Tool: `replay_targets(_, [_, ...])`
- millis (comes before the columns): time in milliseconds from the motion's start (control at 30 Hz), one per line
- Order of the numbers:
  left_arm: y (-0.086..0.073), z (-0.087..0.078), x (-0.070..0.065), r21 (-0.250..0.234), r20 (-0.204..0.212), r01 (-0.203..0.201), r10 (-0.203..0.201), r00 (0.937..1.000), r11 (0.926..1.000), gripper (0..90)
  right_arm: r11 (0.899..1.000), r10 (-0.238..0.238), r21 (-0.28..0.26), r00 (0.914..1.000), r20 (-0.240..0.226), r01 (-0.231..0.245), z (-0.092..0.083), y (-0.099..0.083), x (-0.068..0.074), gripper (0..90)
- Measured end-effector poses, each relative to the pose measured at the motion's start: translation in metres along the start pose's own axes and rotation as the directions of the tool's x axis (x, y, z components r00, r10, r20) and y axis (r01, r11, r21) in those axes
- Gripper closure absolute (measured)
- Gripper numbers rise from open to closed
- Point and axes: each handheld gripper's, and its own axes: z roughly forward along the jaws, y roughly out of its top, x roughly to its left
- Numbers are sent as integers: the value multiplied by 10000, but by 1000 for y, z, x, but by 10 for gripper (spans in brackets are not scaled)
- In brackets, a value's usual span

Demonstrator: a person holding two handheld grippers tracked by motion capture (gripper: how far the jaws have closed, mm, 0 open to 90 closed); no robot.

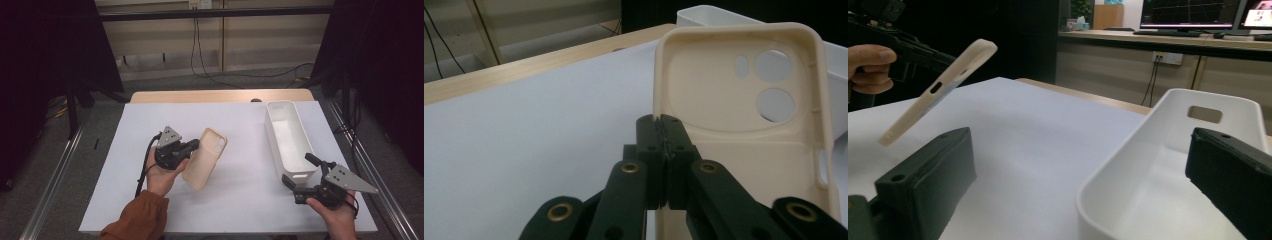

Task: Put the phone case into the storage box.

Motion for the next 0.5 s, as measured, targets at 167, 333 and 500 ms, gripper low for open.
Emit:
replay_targets(167, [0, 3, -4, -22, 122, -92, 92, 9999, 10000, 887, 9999, 61, 123, 9992, -384, -56, 15, 7, 6, 0])
replay_targets(333, [4, 4, -8, -129, 246, -132, 135, 9996, 9998, 886, 10000, -18, 60, 9977, -684, 22, 27, 15, 12, 0])
replay_targets(500, [7, 7, -13, -259, 274, -185, 192, 9994, 9995, 887, 10000, -39, 81, 9946, -1035, 48, 36, 20, 18, 3])
